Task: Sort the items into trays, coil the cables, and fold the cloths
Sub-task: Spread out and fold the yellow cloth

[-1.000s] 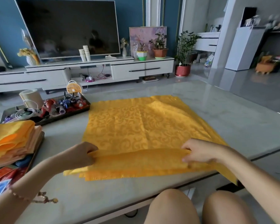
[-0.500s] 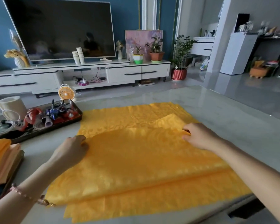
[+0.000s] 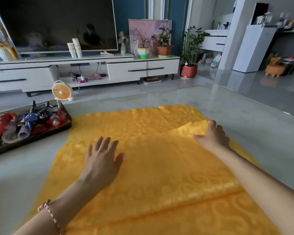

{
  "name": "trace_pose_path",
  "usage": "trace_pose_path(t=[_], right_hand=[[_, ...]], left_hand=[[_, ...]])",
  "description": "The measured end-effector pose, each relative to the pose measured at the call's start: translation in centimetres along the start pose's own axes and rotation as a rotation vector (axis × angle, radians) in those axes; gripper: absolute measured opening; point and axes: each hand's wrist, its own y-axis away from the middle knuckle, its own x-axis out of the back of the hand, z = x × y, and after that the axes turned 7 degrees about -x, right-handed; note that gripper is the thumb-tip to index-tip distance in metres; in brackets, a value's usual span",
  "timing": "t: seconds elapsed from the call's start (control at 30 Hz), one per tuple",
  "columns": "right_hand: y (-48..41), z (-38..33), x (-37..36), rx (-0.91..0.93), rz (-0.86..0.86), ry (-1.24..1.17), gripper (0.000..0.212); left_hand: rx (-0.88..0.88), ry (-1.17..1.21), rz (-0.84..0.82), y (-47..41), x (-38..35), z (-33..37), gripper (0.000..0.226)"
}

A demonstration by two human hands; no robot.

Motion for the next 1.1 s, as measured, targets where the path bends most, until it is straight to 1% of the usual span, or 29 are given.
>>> trace_pose_path(t=[0.1, 0.17, 0.23, 0.27, 0.37, 0.43, 0.47, 0.5, 0.53, 0.57, 0.6, 0.63, 0.67, 0.7, 0.8, 0.87, 1.0, 1.1], right_hand=[[-0.7, 0.6, 0.2, -0.065, -0.038, -0.119, 0.07], [-1.3, 0.8, 0.5, -0.128, -0.137, -0.306, 0.071], [-1.8, 0.8, 1.2, -0.188, -0.282, -0.474, 0.076], [-2.2, 0.9, 1.6, -0.198, -0.339, -0.493, 0.08], [-2.8, 1.1, 2.6, -0.131, -0.437, -0.401, 0.088], [-2.7, 1.1, 2.7, -0.069, -0.478, -0.41, 0.084], [-2.8, 1.1, 2.5, -0.042, -0.427, -0.449, 0.077], [-2.7, 1.2, 2.2, -0.026, -0.31, -0.498, 0.066], [-2.6, 1.4, 1.9, -0.025, -0.141, -0.521, 0.057], [-2.3, 1.4, 1.7, -0.03, 0.05, -0.479, 0.052], [-1.7, 1.3, 1.6, -0.018, 0.217, -0.376, 0.049], [-1.0, 1.3, 1.4, 0.024, 0.333, -0.256, 0.048], [-0.2, 1.2, 0.9, 0.094, 0.375, -0.175, 0.046], [0.8, 1.0, 0.4, 0.177, 0.34, -0.14, 0.043], [4.1, 0.0, -1.6, 0.381, 0.057, -0.113, 0.041], [5.8, -0.4, -2.2, 0.481, -0.056, -0.044, 0.041], [7.2, -1.3, -2.0, 0.593, -0.201, 0.078, 0.045], [7.3, -1.6, -2.1, 0.608, -0.249, 0.148, 0.052]], left_hand=[[-0.02, 0.1, -0.085, 0.0, -1.6, 3.2, 0.055], [-0.008, 0.097, -0.095, 0.4, -2.7, 4.0, 0.056], [0.01, 0.088, -0.063, 0.6, -3.2, 4.1, 0.056], [0.015, 0.092, -0.04, 0.7, -3.3, 4.0, 0.056], [0.013, 0.103, -0.018, 0.8, -3.3, 4.2, 0.056], [0.011, 0.11, -0.017, 0.9, -3.2, 4.3, 0.055], [0.015, 0.109, -0.019, 1.0, -3.2, 4.4, 0.055], [0.017, 0.11, -0.018, 1.0, -3.3, 4.3, 0.055], [0.019, 0.11, -0.016, 1.0, -3.3, 4.3, 0.055], [0.022, 0.112, -0.015, 1.0, -3.3, 4.2, 0.056], [0.022, 0.113, -0.015, 0.9, -3.3, 4.2, 0.056], [0.022, 0.114, -0.016, 0.9, -3.3, 4.1, 0.056], [0.023, 0.117, -0.019, 0.9, -3.3, 4.1, 0.056], [0.025, 0.12, -0.02, 0.9, -3.3, 4.2, 0.056], [0.024, 0.118, -0.027, 0.9, -3.3, 4.1, 0.056], [0.022, 0.123, -0.042, 0.8, -3.2, 4.1, 0.056], [0.034, 0.108, -0.093, 0.4, -3.0, 4.0, 0.057], [0.051, 0.101, -0.112, -0.1, -3.0, 3.9, 0.056]])
